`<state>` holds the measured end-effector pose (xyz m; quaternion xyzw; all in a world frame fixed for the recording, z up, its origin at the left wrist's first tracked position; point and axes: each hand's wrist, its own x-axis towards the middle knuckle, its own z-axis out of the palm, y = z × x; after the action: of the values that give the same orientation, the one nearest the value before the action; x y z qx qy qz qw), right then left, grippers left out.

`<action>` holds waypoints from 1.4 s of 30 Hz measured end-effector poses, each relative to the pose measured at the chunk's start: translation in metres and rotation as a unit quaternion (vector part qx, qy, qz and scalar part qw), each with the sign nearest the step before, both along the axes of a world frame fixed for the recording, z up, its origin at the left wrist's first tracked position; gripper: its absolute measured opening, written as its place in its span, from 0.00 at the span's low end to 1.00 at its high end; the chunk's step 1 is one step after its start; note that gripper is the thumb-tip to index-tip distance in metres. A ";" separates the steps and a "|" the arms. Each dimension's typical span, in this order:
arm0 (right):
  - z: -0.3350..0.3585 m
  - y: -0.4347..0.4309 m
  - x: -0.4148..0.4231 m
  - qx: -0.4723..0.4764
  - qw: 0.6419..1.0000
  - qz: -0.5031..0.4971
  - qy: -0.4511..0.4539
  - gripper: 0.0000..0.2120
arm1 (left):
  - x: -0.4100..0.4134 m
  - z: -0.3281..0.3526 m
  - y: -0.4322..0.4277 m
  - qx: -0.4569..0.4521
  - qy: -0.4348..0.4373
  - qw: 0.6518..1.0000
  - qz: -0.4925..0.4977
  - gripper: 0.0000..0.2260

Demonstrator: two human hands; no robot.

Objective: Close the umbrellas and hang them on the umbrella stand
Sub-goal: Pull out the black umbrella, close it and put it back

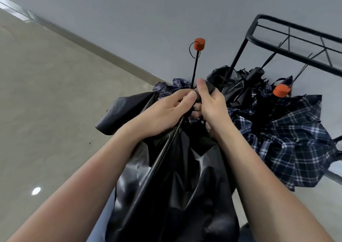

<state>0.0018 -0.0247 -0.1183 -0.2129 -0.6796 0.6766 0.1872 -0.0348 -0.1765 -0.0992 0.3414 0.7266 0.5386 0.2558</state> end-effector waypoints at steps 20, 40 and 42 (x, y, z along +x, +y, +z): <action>-0.007 0.002 -0.003 -0.129 0.990 0.010 -0.061 0.15 | 0.020 -0.086 -0.035 -0.189 0.073 0.974 0.101 0.56; -0.013 0.005 0.003 0.103 0.986 0.088 -0.101 0.16 | 0.029 -0.100 0.018 -0.061 0.050 0.972 0.219 0.05; -0.014 0.008 0.003 0.102 0.982 0.108 -0.116 0.17 | 0.026 -0.096 0.019 -0.038 0.063 0.974 0.214 0.03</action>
<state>0.0047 -0.0166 -0.1322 -0.1953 -0.7813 0.5905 0.0535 -0.0087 -0.1575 -0.1957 0.2011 0.8172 0.5306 0.1008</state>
